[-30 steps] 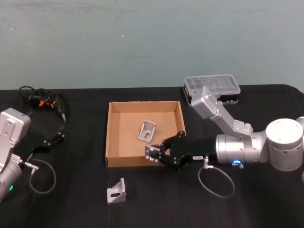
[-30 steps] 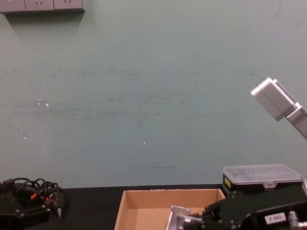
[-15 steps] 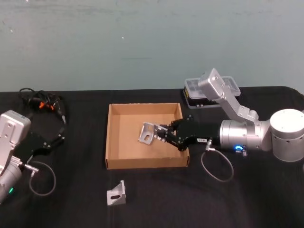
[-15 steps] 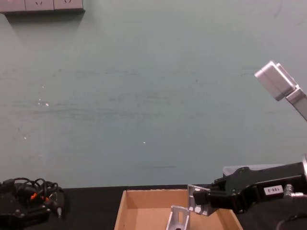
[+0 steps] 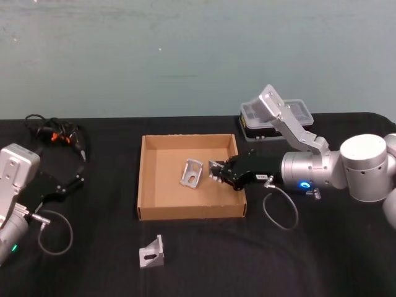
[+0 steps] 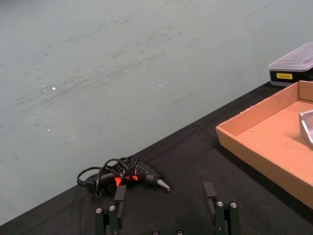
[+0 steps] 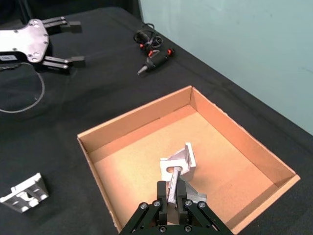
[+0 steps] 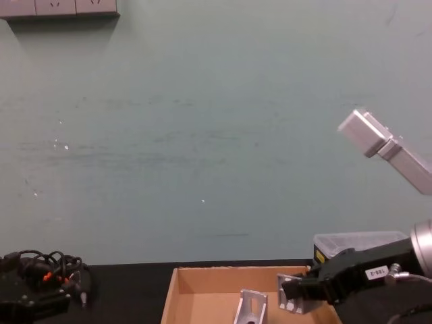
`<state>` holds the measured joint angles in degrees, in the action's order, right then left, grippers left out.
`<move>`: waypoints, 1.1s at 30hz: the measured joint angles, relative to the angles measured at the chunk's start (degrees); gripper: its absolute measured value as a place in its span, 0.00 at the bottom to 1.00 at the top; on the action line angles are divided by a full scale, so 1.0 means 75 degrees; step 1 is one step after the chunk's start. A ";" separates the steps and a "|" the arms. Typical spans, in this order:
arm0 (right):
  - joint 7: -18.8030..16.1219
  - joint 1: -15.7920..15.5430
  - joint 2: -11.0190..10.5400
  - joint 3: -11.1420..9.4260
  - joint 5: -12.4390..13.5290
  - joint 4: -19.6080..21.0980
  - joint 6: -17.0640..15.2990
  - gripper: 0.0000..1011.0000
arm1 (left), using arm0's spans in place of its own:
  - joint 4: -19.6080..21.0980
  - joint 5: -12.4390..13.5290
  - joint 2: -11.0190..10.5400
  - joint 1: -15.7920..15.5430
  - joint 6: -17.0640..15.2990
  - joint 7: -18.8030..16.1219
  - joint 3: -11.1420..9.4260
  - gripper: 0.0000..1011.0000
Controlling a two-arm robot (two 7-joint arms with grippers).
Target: Use one hand to pick up the angle iron from the table and place it into the box.
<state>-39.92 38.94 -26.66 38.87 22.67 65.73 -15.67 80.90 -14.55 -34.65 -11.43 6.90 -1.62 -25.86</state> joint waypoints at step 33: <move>-0.0157 0.0209 0.0268 0.0101 -0.0149 -0.0467 -0.0009 0.56 | 0.0000 0.0000 0.0000 0.0000 0.0000 0.0000 0.0000 0.99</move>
<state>-41.10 40.51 -24.65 39.63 21.55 62.23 -15.74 80.90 -14.55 -34.65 -11.43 6.91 -1.62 -25.86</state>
